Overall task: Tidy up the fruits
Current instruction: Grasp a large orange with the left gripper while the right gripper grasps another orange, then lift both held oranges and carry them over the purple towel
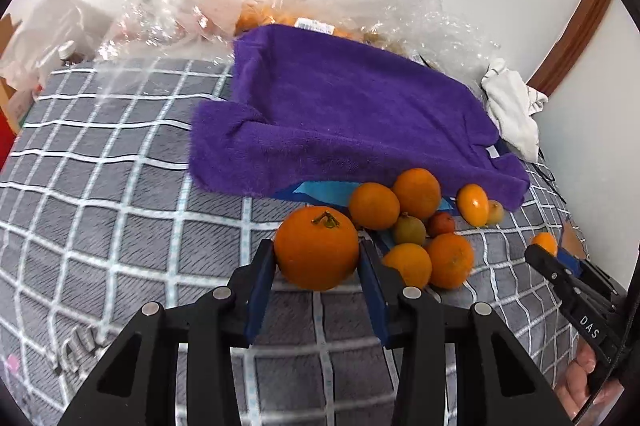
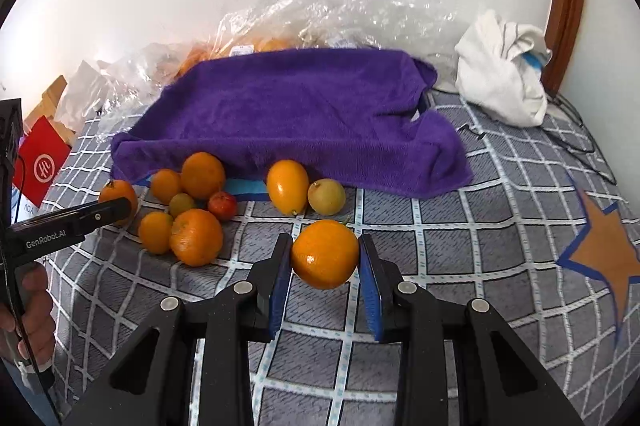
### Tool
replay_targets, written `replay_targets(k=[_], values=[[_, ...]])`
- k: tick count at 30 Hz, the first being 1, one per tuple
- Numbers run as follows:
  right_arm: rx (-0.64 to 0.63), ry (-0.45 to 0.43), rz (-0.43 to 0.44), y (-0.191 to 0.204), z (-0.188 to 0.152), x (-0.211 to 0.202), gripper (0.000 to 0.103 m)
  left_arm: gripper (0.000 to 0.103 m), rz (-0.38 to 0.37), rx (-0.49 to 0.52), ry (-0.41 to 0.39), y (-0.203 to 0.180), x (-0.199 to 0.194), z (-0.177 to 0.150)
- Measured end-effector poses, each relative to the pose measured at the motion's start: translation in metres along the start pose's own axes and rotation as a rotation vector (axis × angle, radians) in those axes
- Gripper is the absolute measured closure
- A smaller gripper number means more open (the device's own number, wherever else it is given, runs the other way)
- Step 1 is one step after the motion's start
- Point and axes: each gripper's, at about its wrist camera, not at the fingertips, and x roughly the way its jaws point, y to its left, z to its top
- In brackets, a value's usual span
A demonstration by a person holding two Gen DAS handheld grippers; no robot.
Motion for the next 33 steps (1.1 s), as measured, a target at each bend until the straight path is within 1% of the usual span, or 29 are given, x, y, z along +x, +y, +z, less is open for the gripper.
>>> replay_targets(k=[5,10,15,19,25,33], values=[[0.025,-0.040,0.011,0.003,0.000,-0.029,0.070,0.063,0.007,-0.018,-0.036,0.005,-0.035,-0.011],[0.004,-0.090,0.005,0.012,-0.003,-0.059,0.070,0.063,0.011,-0.034,-0.067,0.005,-0.063,-0.019],[-0.001,-0.134,0.007,0.015,-0.005,-0.083,0.070,0.063,0.010,-0.034,-0.094,0.002,-0.082,-0.018],[0.019,-0.146,0.013,0.012,-0.006,-0.090,0.070,0.063,0.000,-0.030,-0.102,-0.003,-0.093,-0.014],[0.032,-0.145,0.006,0.005,0.003,-0.090,0.070,0.063,-0.004,-0.005,-0.150,-0.008,-0.110,0.003],[0.048,-0.188,0.007,-0.003,0.043,-0.095,0.070,0.063,-0.003,0.039,-0.205,-0.016,-0.122,0.045]])
